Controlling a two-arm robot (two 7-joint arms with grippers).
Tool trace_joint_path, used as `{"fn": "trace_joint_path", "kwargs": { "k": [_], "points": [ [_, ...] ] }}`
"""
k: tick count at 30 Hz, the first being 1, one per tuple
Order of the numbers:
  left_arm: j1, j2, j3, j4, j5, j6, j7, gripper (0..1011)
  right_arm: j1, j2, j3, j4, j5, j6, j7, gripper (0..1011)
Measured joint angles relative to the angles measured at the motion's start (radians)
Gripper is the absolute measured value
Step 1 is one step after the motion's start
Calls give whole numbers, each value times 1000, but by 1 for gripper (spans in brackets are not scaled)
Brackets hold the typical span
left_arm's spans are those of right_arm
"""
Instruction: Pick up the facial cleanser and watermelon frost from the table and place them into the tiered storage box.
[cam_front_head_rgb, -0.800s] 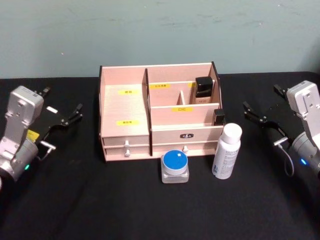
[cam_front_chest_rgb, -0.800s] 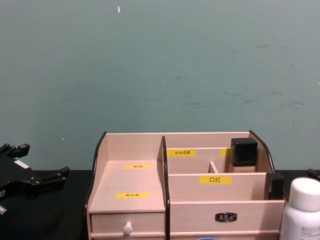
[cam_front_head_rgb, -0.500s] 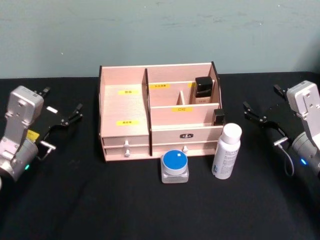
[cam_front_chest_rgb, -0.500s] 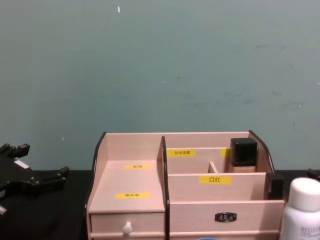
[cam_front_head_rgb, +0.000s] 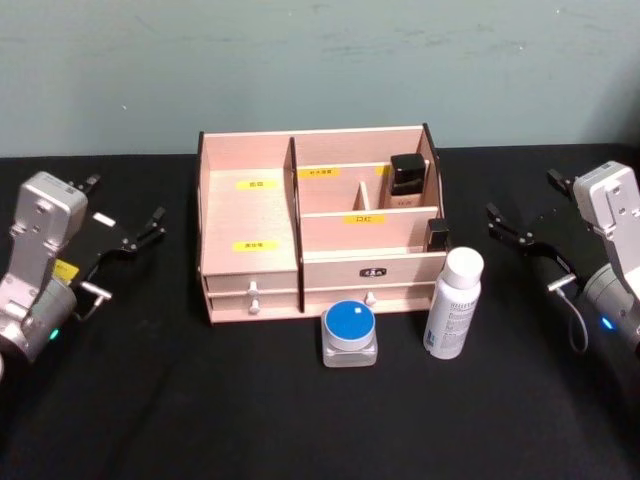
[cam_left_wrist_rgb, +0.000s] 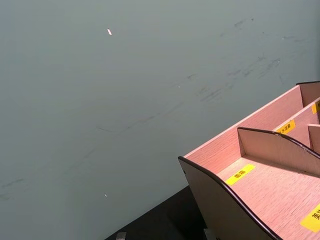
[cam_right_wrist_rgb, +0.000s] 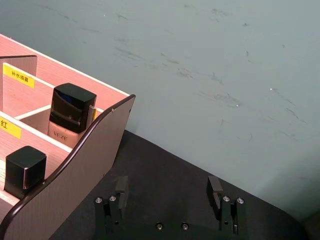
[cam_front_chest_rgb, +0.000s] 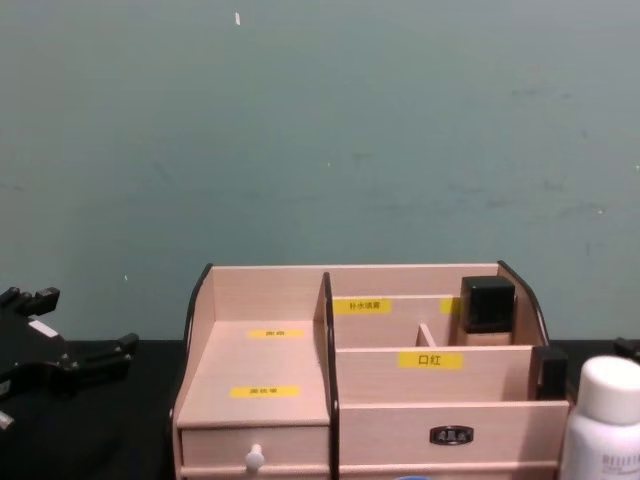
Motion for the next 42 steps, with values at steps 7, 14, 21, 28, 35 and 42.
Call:
{"fn": "trace_joint_path", "kwargs": {
  "k": [7, 14, 21, 28, 35, 42],
  "points": [
    [0, 0, 0, 0, 0, 0, 0, 1001, 0, 0, 0, 0, 0, 0, 0, 1002],
    [0, 0, 0, 0, 0, 0, 0, 1001, 0, 0, 0, 0, 0, 0, 0, 1002],
    [0, 0, 0, 0, 0, 0, 0, 1001, -1, 0, 3, -1, 2, 1, 5, 1002],
    [0, 0, 0, 0, 0, 0, 0, 1001, -44, 27, 42, -67, 24, 35, 33, 1002],
    [0, 0, 0, 0, 0, 0, 0, 1001, -139, 82, 106, -198, 63, 38, 52, 1002],
    [0, 0, 0, 0, 0, 0, 0, 1001, -273, 137, 177, -344, 95, 28, 56, 1002]
  ]
}}
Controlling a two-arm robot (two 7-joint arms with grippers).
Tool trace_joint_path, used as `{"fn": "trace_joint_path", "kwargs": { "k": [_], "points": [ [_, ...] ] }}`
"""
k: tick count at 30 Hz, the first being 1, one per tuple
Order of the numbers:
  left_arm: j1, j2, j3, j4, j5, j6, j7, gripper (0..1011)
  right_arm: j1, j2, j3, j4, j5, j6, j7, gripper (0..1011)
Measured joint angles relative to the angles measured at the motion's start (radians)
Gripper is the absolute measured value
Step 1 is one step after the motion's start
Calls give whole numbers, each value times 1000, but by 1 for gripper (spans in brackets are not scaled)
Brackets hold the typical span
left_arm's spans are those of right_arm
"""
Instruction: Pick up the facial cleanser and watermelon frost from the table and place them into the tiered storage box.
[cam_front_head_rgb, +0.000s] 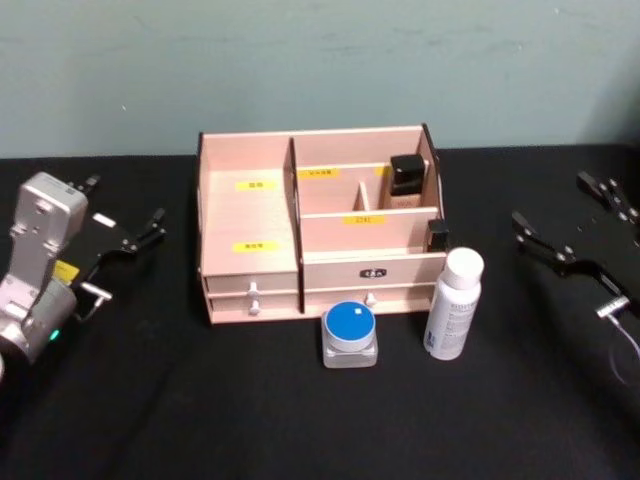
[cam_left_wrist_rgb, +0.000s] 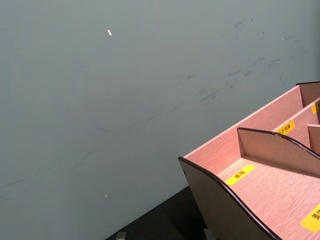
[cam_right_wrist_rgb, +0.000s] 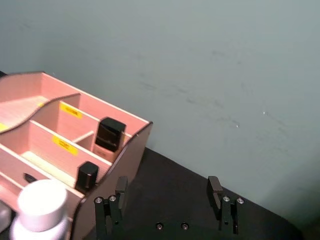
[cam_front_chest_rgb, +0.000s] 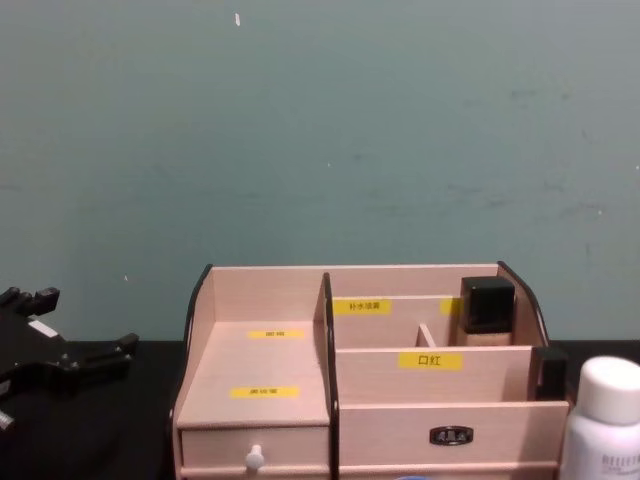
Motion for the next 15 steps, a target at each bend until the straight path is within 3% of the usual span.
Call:
{"fn": "trace_joint_path", "kwargs": {
  "k": [9, 15],
  "points": [
    [0, 0, 0, 0, 0, 0, 0, 1001, -136, 45, 76, -126, 15, -55, 19, 1002],
    [0, 0, 0, 0, 0, 0, 0, 1001, -205, 68, 104, -181, 47, -77, 65, 1002]
  ]
}}
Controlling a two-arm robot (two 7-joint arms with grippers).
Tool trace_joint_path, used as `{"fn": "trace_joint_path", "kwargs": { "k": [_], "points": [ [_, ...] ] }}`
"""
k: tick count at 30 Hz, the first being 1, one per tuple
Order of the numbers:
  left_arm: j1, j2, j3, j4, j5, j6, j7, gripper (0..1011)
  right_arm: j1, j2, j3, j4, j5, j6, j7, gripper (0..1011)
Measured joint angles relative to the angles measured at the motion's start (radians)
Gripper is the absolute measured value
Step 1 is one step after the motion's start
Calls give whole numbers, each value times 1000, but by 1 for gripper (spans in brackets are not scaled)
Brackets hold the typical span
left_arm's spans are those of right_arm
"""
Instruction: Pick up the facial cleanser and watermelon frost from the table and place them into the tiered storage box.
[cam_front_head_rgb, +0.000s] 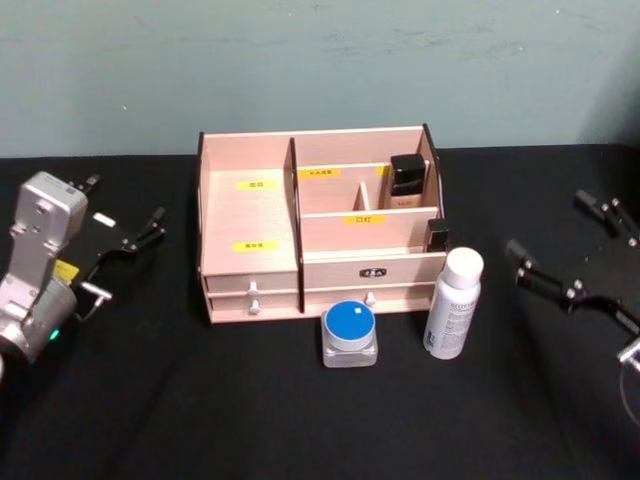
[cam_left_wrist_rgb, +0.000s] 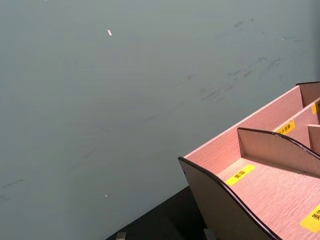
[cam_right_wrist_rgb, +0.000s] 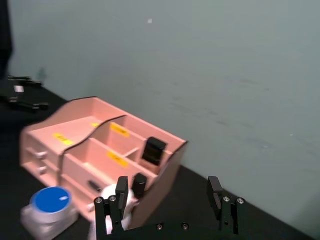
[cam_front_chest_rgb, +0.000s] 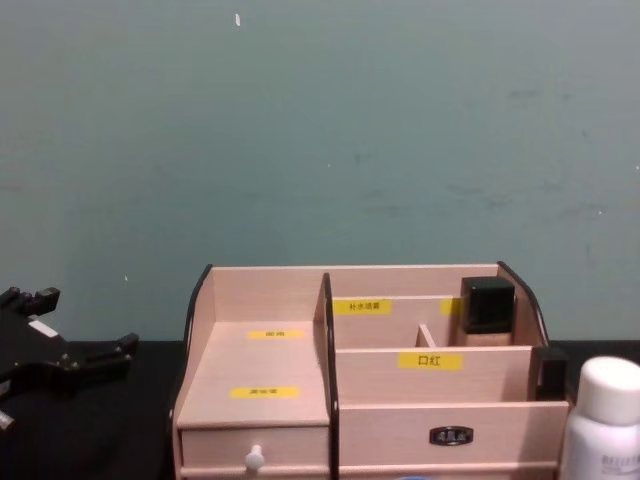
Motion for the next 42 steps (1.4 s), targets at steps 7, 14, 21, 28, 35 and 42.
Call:
{"fn": "trace_joint_path", "kwargs": {
  "k": [7, 14, 21, 28, 35, 42],
  "points": [
    [0, 0, 0, 0, 0, 0, 0, 1001, -62, 25, 16, -42, 49, 12, 71, 1002],
    [0, 0, 0, 0, 0, 0, 0, 1001, -70, 29, 12, -48, 70, 81, 105, 1002],
    [0, 0, 0, 0, 0, 0, 0, 1001, -43, 22, -7, -33, 68, 164, 119, 1002],
    [0, 0, 0, 0, 0, 0, 0, 1001, 24, -6, -41, 4, 61, 259, 139, 1002],
    [0, 0, 0, 0, 0, 0, 0, 1001, 96, -44, -76, 48, 50, 325, 172, 1002],
    [0, 0, 0, 0, 0, 0, 0, 1001, 152, -80, -96, 85, 38, 366, 197, 1002]
  ]
}}
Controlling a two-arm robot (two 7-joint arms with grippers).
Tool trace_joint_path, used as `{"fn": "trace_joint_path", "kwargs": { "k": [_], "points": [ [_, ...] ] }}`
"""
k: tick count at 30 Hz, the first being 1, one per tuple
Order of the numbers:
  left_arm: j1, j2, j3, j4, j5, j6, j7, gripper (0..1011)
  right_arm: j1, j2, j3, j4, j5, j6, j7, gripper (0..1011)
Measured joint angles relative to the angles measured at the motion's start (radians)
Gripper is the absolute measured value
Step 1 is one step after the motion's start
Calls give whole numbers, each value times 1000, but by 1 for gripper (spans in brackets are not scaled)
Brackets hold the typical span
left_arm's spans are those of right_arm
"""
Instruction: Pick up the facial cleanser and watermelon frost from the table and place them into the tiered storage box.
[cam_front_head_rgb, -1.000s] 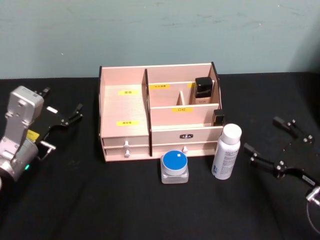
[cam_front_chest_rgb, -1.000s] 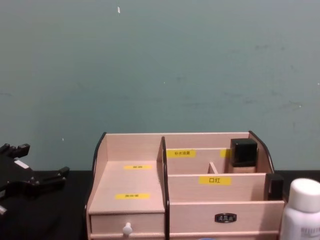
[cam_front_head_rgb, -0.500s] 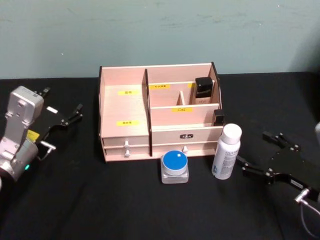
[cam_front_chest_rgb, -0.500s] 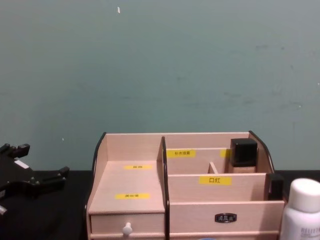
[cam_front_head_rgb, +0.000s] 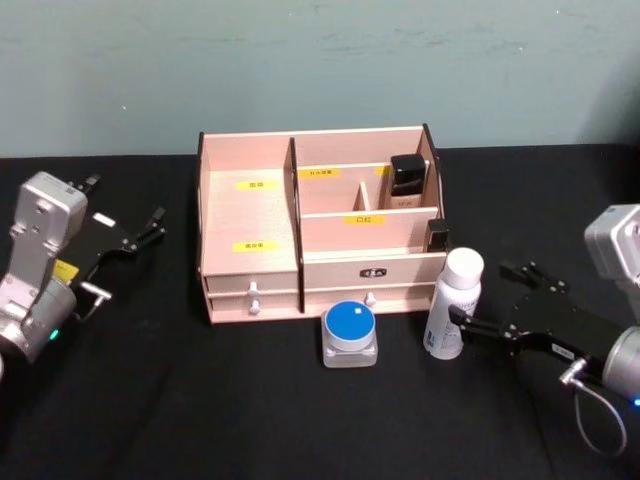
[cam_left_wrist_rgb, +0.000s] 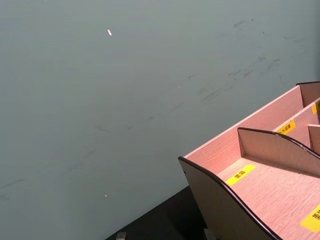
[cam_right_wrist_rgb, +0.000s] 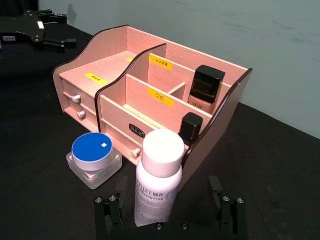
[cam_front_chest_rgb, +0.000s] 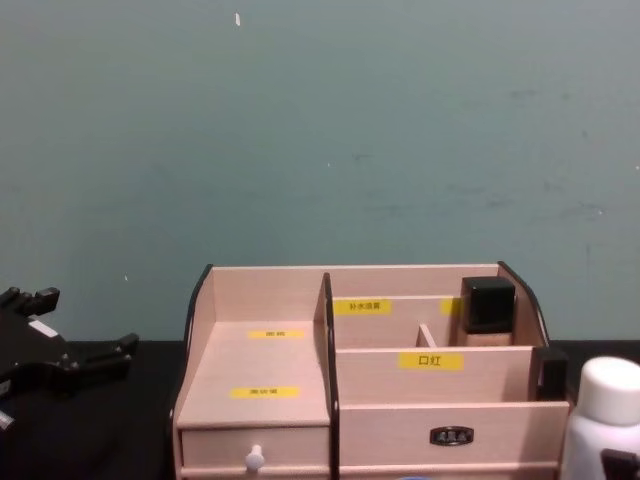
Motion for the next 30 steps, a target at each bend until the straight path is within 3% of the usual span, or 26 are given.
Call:
{"fn": "trace_joint_path", "kwargs": {
  "k": [13, 30],
  "points": [
    [0, 0, 0, 0, 0, 0, 0, 1001, 66, -62, -18, 52, -33, 41, 41, 1002],
    [0, 0, 0, 0, 0, 0, 0, 1001, 99, -111, -20, 98, -59, 48, 81, 1002]
  ]
}}
